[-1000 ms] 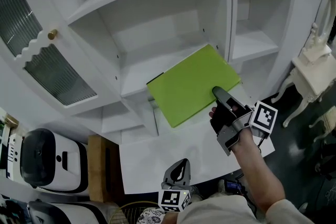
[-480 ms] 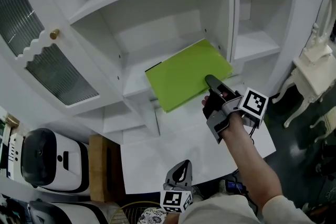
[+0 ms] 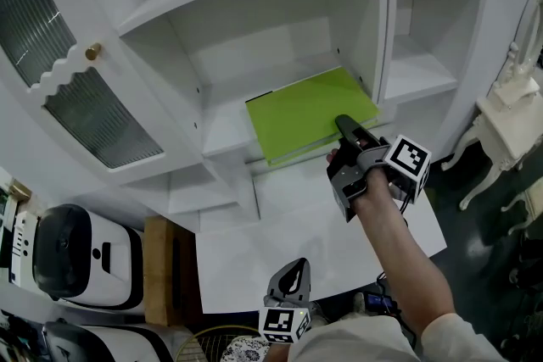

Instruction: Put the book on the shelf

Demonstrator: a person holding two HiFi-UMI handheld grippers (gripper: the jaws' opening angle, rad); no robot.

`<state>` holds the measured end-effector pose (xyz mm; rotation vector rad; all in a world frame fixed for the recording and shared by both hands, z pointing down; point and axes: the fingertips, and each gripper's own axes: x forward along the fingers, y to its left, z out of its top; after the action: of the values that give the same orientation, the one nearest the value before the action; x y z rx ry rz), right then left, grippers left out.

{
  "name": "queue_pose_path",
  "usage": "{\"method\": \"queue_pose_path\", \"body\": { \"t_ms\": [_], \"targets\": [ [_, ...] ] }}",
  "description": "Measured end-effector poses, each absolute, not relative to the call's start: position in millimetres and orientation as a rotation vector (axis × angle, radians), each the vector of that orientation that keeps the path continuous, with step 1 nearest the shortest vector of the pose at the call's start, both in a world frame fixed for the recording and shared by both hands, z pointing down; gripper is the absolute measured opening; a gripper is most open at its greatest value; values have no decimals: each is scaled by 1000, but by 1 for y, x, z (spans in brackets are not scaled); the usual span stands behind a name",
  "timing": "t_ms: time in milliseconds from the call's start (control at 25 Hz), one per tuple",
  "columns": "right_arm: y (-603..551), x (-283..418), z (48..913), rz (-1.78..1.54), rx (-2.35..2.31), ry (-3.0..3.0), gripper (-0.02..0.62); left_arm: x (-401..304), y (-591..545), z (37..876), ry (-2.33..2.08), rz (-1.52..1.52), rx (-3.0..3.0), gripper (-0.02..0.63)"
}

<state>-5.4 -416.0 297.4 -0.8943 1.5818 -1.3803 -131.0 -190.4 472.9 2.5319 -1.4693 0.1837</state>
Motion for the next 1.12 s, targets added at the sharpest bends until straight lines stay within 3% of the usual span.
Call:
{"method": "queue_pose_path", "body": {
  "t_ms": [1120],
  "targets": [
    [-443, -19, 298, -1376, -867, 1519, 153, -140, -199, 474, -1492, 171, 2512, 3]
  ]
}}
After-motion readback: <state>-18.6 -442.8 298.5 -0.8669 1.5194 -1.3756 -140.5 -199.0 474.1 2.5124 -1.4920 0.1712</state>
